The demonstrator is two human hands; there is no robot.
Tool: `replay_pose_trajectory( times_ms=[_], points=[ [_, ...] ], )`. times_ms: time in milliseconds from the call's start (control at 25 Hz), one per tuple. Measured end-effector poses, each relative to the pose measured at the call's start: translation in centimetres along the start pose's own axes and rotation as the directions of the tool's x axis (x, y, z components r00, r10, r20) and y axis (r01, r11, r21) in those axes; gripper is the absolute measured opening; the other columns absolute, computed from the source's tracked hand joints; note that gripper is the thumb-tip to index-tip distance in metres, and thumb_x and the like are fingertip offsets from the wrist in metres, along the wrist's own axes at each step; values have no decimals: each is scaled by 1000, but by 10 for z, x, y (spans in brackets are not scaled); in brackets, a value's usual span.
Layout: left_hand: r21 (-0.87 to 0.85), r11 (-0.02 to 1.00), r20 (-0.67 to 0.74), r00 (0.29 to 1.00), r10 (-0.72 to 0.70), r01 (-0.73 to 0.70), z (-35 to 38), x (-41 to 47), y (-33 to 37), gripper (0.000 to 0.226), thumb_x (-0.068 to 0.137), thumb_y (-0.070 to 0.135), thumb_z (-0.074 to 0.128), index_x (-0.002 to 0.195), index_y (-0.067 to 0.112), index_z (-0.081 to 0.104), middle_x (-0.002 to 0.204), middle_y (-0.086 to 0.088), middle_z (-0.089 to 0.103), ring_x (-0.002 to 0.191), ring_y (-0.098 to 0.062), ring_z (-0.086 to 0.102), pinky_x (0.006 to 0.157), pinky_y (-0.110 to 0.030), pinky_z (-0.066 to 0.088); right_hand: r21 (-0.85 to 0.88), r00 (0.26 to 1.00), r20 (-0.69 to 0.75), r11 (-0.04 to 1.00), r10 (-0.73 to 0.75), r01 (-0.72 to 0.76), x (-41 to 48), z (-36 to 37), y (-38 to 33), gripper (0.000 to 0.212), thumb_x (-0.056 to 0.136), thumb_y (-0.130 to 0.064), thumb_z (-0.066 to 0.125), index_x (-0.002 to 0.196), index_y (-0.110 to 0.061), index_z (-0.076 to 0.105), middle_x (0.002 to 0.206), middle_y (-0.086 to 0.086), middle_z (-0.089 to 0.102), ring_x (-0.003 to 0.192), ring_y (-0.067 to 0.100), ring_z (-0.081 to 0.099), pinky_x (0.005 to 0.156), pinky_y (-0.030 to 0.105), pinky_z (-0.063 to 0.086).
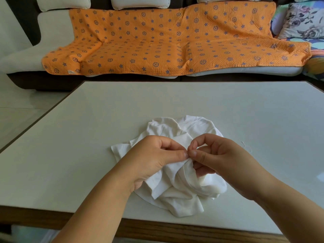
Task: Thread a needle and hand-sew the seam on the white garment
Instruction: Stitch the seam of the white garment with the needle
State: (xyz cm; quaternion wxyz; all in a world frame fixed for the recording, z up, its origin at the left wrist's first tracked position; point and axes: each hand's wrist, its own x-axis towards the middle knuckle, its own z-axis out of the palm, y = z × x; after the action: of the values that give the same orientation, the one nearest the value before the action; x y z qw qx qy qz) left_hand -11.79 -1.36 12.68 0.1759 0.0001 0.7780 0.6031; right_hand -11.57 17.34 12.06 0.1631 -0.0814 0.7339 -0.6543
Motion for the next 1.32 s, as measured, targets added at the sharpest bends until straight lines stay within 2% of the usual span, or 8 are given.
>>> replay_pose_trajectory(
  times_ms=[240, 360, 480, 680, 880, 1040, 1160, 1320],
  points=[
    [-3, 1000, 39, 999, -20, 20, -6, -2, 3, 13, 78, 23, 79, 90, 19, 79, 92, 1, 78, 95, -10, 72, 104, -34, 48, -54, 984, -171, 998, -43, 34, 5, -3, 0, 9, 95, -14, 59, 90, -8, 64, 88, 4, 75, 76, 17, 69, 65, 29, 51],
    [-33, 999, 3, 1000, -24, 24, -5, -3, 3, 10, 78, 20, 78, 89, 18, 80, 92, 2, 78, 94, -9, 72, 104, -35, 48, 208, 976, -218, 976, -18, 65, 9, -13, -4, 5, 91, -10, 58, 91, -6, 60, 98, 7, 75, 73, 14, 65, 64, 26, 48],
    [-66, 997, 11, 1000, -26, 27, -5, -4, 5, 20, 71, 29, 80, 88, 19, 80, 95, 4, 78, 100, -9, 70, 108, -39, 44, 675, 995, -83, 738, 57, 14, 9, -21, -13, 3, 85, -9, 54, 87, -7, 56, 94, 14, 73, 61, 13, 64, 50, 18, 51],
    [-79, 996, 6, 999, -38, 39, -5, -5, 5, 16, 74, 25, 78, 88, 17, 80, 95, 3, 78, 102, -10, 70, 111, -40, 41, 847, 977, -165, 526, 132, 72, 16, -34, -10, 12, 95, -5, 49, 86, -8, 56, 80, 11, 69, 84, 24, 74, 73, 30, 61],
    [-83, 995, 3, 998, -56, 56, -6, -6, 7, 8, 79, 20, 75, 85, 16, 80, 92, 2, 78, 96, -8, 71, 109, -36, 42, 545, 903, -429, 806, 31, 231, 26, -45, 3, 16, 99, -5, 46, 90, -13, 56, 80, 12, 71, 103, 31, 70, 95, 42, 54],
    [-81, 995, 16, 999, -49, 50, -7, -7, 8, 6, 81, 18, 74, 81, 16, 80, 89, 1, 78, 89, -4, 71, 99, -25, 45, 136, 772, -630, 968, -82, 213, 31, -46, 9, 7, 99, -15, 53, 95, -18, 57, 81, 5, 75, 96, 17, 71, 95, 34, 51],
    [-85, 995, 16, 999, -43, 44, -10, -6, 9, 6, 82, 16, 72, 84, 15, 78, 88, 1, 78, 87, -1, 70, 88, -16, 43, -225, 720, -657, 969, -225, 98, 33, -48, 13, 6, 98, -23, 52, 95, -26, 55, 80, -6, 74, 93, 8, 67, 76, 24, 48],
    [-83, 995, 6, 999, -47, 48, -14, -7, 9, 10, 82, 18, 72, 88, 13, 78, 90, 2, 78, 89, 1, 70, 78, -8, 42, -404, 720, -625, 914, -301, 32, 35, -54, 18, 7, 100, -24, 47, 100, -25, 54, 82, -12, 70, 84, 9, 62, 59, 21, 38]
  ],
)
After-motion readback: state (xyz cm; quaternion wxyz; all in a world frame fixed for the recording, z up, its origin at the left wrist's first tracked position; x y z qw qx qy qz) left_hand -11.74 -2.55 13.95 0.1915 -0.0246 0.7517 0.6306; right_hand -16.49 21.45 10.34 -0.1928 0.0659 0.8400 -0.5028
